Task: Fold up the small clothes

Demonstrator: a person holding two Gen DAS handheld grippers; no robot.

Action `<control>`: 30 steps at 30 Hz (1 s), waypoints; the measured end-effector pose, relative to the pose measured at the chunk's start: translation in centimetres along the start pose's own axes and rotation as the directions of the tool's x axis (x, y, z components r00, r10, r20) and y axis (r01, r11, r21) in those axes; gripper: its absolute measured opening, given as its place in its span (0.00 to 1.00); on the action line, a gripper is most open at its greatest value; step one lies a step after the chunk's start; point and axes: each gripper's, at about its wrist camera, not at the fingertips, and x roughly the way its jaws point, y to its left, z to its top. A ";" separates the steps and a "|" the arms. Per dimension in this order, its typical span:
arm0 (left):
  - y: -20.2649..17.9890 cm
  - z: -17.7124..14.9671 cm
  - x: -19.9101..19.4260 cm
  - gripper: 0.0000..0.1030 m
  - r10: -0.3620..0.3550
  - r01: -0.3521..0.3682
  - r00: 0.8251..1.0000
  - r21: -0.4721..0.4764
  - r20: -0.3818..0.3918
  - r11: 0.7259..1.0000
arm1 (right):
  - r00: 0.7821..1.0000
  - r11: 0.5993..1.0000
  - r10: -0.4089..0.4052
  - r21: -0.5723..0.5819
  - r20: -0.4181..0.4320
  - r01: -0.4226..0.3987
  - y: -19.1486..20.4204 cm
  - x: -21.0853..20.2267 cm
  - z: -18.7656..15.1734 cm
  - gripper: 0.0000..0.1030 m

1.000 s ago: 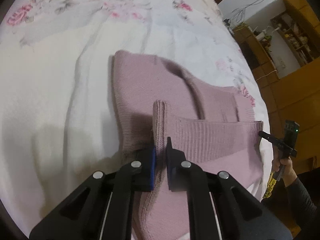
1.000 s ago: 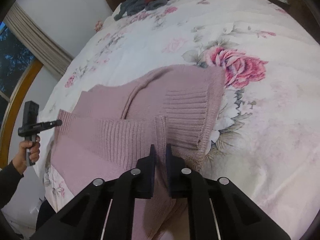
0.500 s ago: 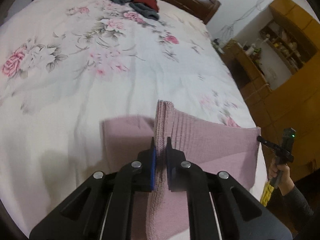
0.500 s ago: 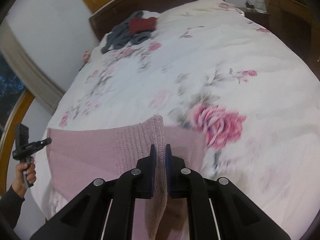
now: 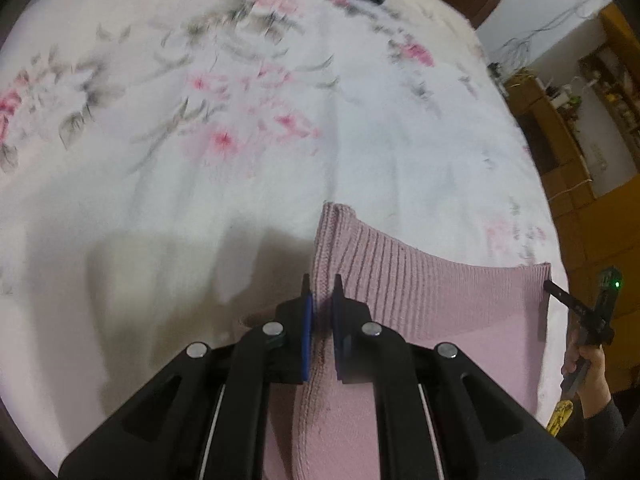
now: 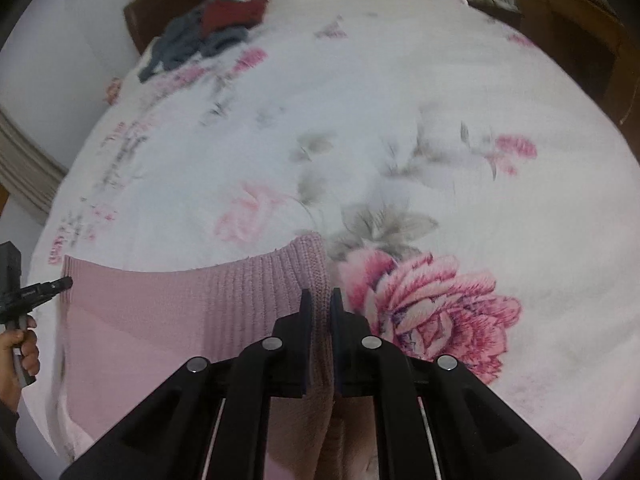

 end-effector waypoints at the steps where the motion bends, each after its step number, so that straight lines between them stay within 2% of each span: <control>1: 0.4 -0.1 0.7 0.06 0.008 -0.008 1.000 -0.009 -0.014 1.000 | 1.000 1.000 -0.005 0.008 -0.010 0.005 -0.4 0.7 -0.2 0.08; 5: 1.9 -0.8 3.5 0.08 0.025 -0.029 0.997 -0.049 -0.079 0.998 | 0.999 1.000 -0.013 0.019 -0.035 0.014 -1.1 2.7 -1.0 0.09; 6: 2.1 -0.9 3.5 0.10 0.024 -0.029 0.997 -0.057 -0.076 0.998 | 0.999 1.000 -0.009 0.020 -0.046 0.010 -1.1 3.2 -1.2 0.10; 8: 2.0 -0.7 2.3 0.16 0.052 -0.054 0.998 -0.066 -0.038 0.996 | 0.999 1.000 -0.006 0.018 -0.051 0.007 -1.3 3.3 -1.2 0.13; 9: 1.5 -0.8 0.7 0.16 0.057 -0.056 0.998 -0.065 0.017 0.996 | 0.999 1.000 -0.007 0.022 -0.031 0.008 -1.4 2.4 -1.0 0.18; 11: 0.3 -1.0 -1.6 0.16 -0.019 0.024 0.995 -0.045 0.097 0.999 | 0.998 0.999 0.015 0.049 0.065 -0.018 -1.6 -0.5 -0.9 0.20; 12: -0.4 -1.3 -2.3 0.16 -0.108 0.111 0.988 -0.030 0.108 0.993 | 0.994 0.997 0.043 0.064 0.098 -0.049 -1.6 -1.4 -0.8 0.20; 13: -0.9 -1.6 -2.2 0.17 -0.166 0.168 0.981 -0.017 0.098 0.986 | 0.990 0.992 0.085 0.082 0.108 -0.094 -1.7 -1.9 -1.1 0.20; 14: -1.4 -2.0 -1.2 0.18 -0.159 0.159 0.986 0.002 0.059 0.987 | 0.985 0.983 0.143 0.101 0.096 -0.153 -1.8 -2.0 -1.4 0.20; 15: -1.3 -2.2 -0.3 0.16 -0.121 0.121 0.992 0.005 0.029 0.993 | 0.976 0.968 0.209 0.129 0.062 -0.215 -1.9 -1.4 -2.0 0.20; 17: -0.3 -2.5 2.0 0.13 -0.053 0.052 0.998 -0.024 -0.041 0.998 | 0.966 0.953 0.257 0.167 -0.011 -0.252 -2.2 0.3 -3.0 0.19; 18: 0.6 -2.7 3.0 0.07 -0.021 0.019 0.998 -0.037 -0.064 0.999 | 0.966 0.951 0.256 0.191 -0.041 -0.244 -2.8 1.3 -3.5 0.12; 19: 1.1 -2.8 3.3 0.03 -0.009 0.007 0.998 -0.044 -0.066 0.999 | 0.967 0.948 0.249 0.216 -0.050 -0.233 -3.6 1.9 -3.8 0.00; 22: 1.6 -2.6 1.9 0.00 -0.020 0.016 0.999 -0.087 -0.046 0.996 | 0.958 0.926 0.280 0.281 -0.058 -0.254 -5.5 2.7 -4.1 0.00; 23: 1.4 -2.8 0.1 0.00 -0.067 0.066 0.998 -0.091 -0.011 0.994 | 0.959 0.925 0.279 0.283 -0.054 -0.253 -5.4 2.2 -4.2 0.00; 24: 0.9 -3.4 -1.0 0.00 -0.120 0.120 0.993 -0.082 0.006 0.989 | 0.955 0.925 0.294 0.262 -0.039 -0.274 -4.7 1.1 -4.4 0.05; 25: 0.4 -4.0 -2.2 0.00 -0.169 0.170 0.985 -0.060 0.015 0.984 | 0.949 0.922 0.313 0.250 -0.030 -0.296 -4.1 0.5 -4.6 0.05; 27: -0.1 -6.2 -3.7 0.04 -0.243 0.243 0.970 -0.023 0.008 0.970 | 0.914 0.894 0.406 0.216 -0.016 -0.393 -2.3 -1.2 -6.0 0.05; 29: 0.2 -8.3 -2.7 0.03 -0.221 0.220 0.974 -0.022 -0.050 0.975 | 0.886 0.874 0.462 0.197 -0.046 -0.445 -0.9 -1.6 -8.5 0.05; 30: 0.6 -9.1 -1.8 0.03 -0.177 0.176 0.982 -0.020 -0.073 0.984 | 0.888 0.880 0.455 0.191 -0.070 -0.436 -0.8 -1.2 -9.4 0.05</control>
